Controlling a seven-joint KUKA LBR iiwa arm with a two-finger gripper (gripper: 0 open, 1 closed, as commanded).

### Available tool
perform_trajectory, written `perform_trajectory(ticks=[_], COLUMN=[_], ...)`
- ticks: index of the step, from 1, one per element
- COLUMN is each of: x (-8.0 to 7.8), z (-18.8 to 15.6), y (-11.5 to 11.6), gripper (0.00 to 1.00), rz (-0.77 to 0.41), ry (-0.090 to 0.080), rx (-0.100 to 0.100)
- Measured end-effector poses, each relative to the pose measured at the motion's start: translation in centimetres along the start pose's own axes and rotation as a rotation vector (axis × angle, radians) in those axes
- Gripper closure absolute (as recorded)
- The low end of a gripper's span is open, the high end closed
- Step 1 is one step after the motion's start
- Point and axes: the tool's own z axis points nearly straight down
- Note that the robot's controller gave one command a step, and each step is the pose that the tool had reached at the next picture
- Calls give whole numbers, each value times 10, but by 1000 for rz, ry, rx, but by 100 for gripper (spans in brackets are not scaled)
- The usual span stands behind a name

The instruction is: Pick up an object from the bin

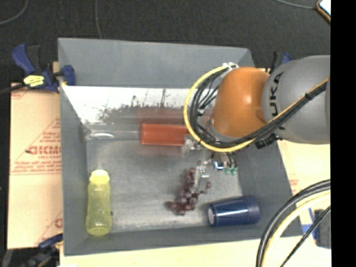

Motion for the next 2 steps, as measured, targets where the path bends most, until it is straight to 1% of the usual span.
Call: perform_trajectory(ticks=[1, 2], x=[-2, 11], z=[-5, 77], y=[0, -15], gripper=[0, 0], rz=[0, -599], ry=[-8, -7], rx=[0, 1])
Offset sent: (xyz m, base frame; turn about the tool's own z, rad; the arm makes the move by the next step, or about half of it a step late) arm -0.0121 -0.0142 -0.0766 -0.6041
